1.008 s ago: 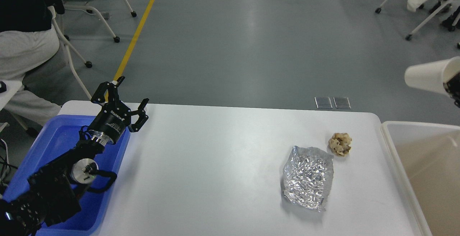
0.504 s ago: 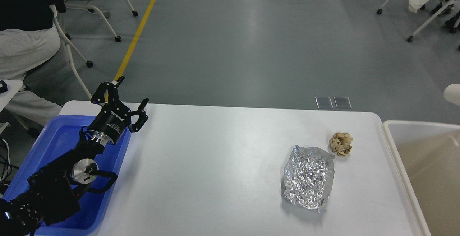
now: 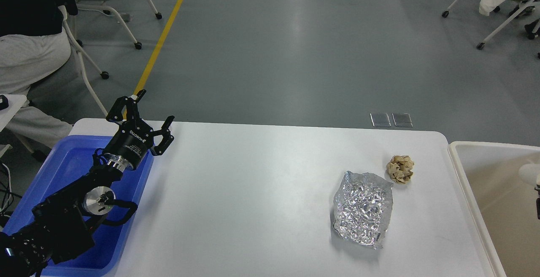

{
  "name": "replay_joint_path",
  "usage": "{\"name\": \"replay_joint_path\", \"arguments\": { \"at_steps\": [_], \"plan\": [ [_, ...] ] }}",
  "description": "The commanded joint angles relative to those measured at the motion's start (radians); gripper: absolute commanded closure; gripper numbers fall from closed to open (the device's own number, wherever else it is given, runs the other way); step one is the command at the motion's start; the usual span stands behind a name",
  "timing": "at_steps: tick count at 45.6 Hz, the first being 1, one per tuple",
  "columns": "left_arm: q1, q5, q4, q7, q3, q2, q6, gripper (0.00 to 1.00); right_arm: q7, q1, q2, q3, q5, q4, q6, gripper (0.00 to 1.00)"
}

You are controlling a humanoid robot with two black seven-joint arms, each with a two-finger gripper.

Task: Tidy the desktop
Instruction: 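Release the paper cup into the white bin with the right gripper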

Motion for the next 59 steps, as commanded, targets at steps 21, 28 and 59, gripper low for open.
{"name": "replay_joint_path", "arguments": {
  "at_steps": [21, 28, 59],
  "plan": [
    [0.0, 0.0, 0.0, 0.0, 0.0, 0.0, 0.0, 0.0, -0.007, -0.119, 0.057, 0.108, 0.001, -0.044, -0.029, 0.92],
    [0.001, 0.0, 0.0, 0.0, 0.0, 0.0, 0.0, 0.0, -0.007, -0.121, 0.058, 0.112, 0.002, -0.044, -0.029, 0.54],
    [0.0, 0.0, 0.0, 0.0, 0.0, 0.0, 0.0, 0.0, -0.007, -0.001, 0.055, 0.103, -0.007, -0.025, -0.019, 0.01]
  ]
}}
